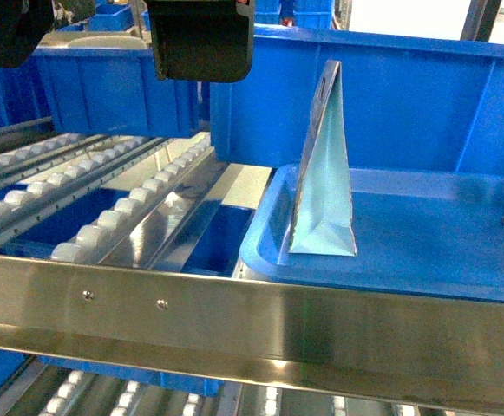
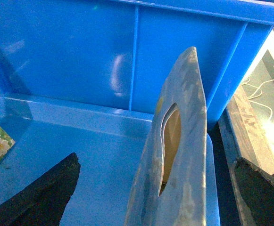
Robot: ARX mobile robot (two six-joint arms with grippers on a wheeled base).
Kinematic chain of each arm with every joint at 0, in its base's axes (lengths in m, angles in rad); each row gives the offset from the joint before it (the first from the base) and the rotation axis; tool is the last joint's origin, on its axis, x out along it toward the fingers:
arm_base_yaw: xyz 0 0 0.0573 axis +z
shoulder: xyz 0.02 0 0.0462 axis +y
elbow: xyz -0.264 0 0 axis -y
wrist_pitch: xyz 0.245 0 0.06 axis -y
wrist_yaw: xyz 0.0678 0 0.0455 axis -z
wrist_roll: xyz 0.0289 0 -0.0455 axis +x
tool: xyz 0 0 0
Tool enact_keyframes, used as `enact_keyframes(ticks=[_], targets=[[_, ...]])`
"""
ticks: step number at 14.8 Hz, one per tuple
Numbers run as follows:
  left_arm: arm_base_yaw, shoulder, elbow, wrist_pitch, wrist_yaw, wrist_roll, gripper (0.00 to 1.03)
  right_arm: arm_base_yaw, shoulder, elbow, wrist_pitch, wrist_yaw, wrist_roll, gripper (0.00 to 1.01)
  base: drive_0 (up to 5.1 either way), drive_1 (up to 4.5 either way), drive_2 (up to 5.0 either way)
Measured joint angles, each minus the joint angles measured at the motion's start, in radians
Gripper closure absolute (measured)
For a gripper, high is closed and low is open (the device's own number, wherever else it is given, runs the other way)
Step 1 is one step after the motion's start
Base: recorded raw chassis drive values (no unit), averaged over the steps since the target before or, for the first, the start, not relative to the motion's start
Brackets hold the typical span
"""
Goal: Move flower gift bag to table near conveyor
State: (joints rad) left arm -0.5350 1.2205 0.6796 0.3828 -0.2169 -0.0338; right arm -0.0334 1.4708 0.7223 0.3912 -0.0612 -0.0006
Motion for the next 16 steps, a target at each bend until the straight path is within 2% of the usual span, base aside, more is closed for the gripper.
enact_keyframes(ticks=[1,2,3,4,7,8,10,12,13,15,16], targets=[[0.0,0.0,0.0,-0.001,0.0,0.0,0.05,0.0,0.0,0.0,0.0,0.0,0.0,0.03,0.0,0.0,0.0],[0.0,0.0,0.0,0.0,0.0,0.0,0.05,0.0,0.0,0.0,0.0,0.0,0.0,0.1,0.0,0.0,0.0],[0.0,0.0,0.0,0.0,0.0,0.0,0.05,0.0,0.0,0.0,0.0,0.0,0.0,0.27,0.0,0.0,0.0],[0.0,0.0,0.0,0.0,0.0,0.0,0.05,0.0,0.0,0.0,0.0,0.0,0.0,0.38,0.0,0.0,0.0],[0.0,0.0,0.0,0.0,0.0,0.0,0.05,-0.002,0.0,0.0,0.005,-0.002,0.0,0.91,0.0,0.0,0.0],[0.0,0.0,0.0,0.0,0.0,0.0,0.05,-0.007,-0.011,0.0,-0.016,-0.008,0.002,0.99,0.0,0.0,0.0],[0.0,0.0,0.0,0.0,0.0,0.0,0.05,-0.007,-0.068,0.001,-0.049,-0.011,0.01,0.99,0.0,0.0,0.0],[0.0,0.0,0.0,0.0,0.0,0.0,0.05,-0.014,-0.17,0.001,-0.124,-0.047,0.025,0.99,0.0,0.0,0.0],[0.0,0.0,0.0,0.0,0.0,0.0,0.05,-0.024,-0.214,0.002,-0.15,-0.077,0.027,0.99,0.0,0.0,0.0],[0.0,0.0,0.0,0.0,0.0,0.0,0.05,-0.071,-0.323,0.004,-0.217,-0.138,0.03,0.99,0.0,0.0,0.0],[0.0,0.0,0.0,0.0,0.0,0.0,0.05,-0.108,-0.397,0.01,-0.268,-0.188,0.032,0.99,0.0,0.0,0.0]])
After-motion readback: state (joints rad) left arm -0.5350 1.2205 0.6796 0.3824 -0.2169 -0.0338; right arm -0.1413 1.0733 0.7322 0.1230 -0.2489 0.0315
